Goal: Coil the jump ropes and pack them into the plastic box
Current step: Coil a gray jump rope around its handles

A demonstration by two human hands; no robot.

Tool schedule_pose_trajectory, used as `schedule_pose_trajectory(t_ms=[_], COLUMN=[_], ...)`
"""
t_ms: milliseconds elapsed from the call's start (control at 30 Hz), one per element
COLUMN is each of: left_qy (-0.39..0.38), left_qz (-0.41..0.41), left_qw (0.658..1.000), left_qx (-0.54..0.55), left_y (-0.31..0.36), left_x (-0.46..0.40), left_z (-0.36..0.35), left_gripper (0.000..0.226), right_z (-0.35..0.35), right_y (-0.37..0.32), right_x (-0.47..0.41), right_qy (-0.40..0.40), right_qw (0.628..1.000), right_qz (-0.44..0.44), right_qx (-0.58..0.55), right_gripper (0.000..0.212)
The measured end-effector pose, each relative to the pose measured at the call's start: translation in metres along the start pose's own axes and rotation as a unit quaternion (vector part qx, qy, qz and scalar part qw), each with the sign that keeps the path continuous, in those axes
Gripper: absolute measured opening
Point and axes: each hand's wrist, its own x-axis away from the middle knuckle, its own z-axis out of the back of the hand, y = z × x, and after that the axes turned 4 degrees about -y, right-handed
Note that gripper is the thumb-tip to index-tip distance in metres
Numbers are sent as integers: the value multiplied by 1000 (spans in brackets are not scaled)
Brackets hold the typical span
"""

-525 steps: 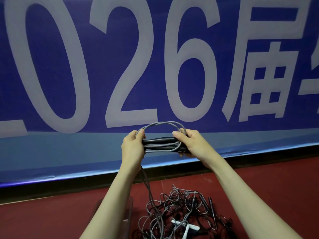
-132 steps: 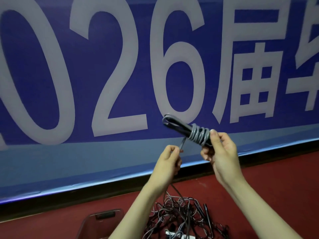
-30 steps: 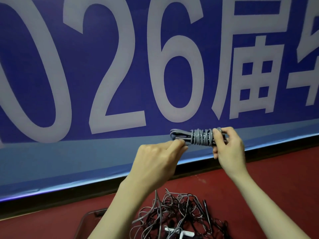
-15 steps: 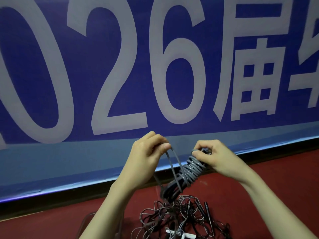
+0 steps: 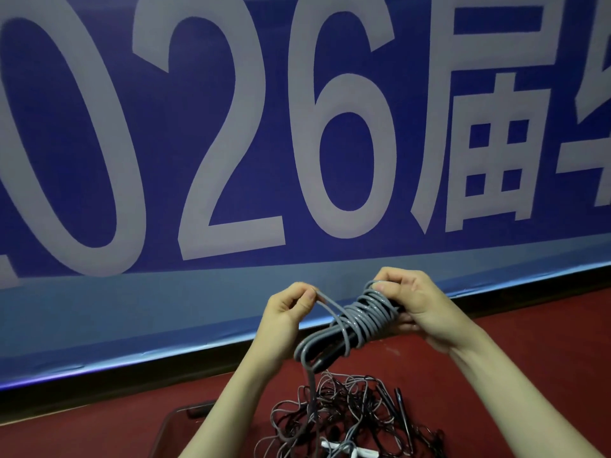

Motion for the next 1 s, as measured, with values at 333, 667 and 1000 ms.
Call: schedule_pose_trajectory(t_ms=[333, 667, 1000], left_qy=[61, -35, -120], left_qz=[-41, 104, 77], left_qw=[997, 994, 952], left_qx=[23, 4, -270], left_y=[-11, -14, 1], left_x=[-7, 2, 11], left_z=[-4, -23, -35], left_gripper=[30, 35, 25], right_z=[0, -10, 4], right_y=[-1, 10, 22], right_x=[-1, -8, -14], right_qy=[60, 178, 378], right_qw=[996, 973, 921], right_qz=[-2, 15, 62], right_qx=[-70, -149, -66], right_gripper=[17, 22, 23])
